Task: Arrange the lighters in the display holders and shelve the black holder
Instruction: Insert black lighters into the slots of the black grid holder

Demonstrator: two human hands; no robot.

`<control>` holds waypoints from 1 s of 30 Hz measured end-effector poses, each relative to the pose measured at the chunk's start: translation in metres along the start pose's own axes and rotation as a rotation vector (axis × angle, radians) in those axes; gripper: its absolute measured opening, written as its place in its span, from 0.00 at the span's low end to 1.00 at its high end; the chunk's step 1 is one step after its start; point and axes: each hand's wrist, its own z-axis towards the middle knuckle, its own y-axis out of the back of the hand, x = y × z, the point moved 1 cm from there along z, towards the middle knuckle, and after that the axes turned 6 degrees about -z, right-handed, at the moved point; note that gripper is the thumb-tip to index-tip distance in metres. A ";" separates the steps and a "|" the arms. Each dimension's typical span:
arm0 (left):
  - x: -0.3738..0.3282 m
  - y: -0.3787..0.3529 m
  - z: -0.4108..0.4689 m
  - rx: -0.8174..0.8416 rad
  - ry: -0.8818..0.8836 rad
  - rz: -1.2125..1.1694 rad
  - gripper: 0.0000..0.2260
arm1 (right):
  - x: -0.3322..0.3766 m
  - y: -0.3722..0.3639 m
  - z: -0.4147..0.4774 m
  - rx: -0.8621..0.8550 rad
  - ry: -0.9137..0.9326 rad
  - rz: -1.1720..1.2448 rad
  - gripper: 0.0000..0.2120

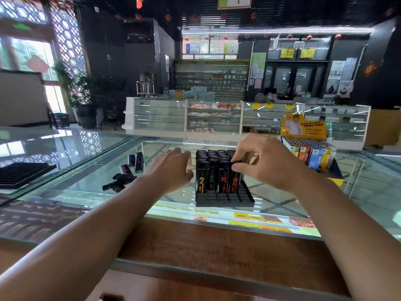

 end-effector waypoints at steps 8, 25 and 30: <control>-0.004 -0.002 -0.002 0.149 0.248 0.327 0.33 | 0.016 -0.014 0.004 -0.158 -0.087 -0.145 0.21; 0.131 0.003 0.064 0.338 0.625 0.233 0.40 | 0.038 -0.038 0.018 -0.091 -0.099 -0.309 0.32; 0.120 -0.016 0.067 0.295 0.568 0.348 0.27 | 0.037 -0.042 0.022 -0.052 -0.111 -0.346 0.35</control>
